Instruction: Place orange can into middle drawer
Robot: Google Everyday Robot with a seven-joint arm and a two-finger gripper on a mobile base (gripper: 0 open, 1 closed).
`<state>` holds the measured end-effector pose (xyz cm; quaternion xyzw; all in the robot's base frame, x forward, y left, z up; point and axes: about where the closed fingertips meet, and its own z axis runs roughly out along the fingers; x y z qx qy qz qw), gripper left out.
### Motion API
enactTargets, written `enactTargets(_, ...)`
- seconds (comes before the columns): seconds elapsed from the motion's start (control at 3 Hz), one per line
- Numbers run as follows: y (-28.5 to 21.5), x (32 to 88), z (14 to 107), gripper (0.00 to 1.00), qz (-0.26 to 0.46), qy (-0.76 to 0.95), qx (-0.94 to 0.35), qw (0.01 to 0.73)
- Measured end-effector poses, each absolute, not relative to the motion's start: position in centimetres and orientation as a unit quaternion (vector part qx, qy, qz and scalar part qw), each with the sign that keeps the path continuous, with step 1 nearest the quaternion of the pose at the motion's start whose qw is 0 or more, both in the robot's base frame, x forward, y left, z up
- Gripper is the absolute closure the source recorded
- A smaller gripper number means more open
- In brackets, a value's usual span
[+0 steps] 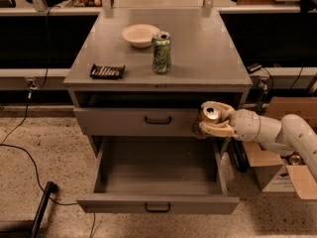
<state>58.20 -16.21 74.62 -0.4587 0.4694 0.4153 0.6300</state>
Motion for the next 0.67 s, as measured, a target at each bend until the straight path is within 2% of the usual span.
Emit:
enactTargets(0.33,-16.1,58.0,74.9,1.0,0.42,0.463,-0.462,0.629)
enactTargets(0.67,-14.8,57.8,71.5,1.0,0.41,0.49,-0.501,0.584)
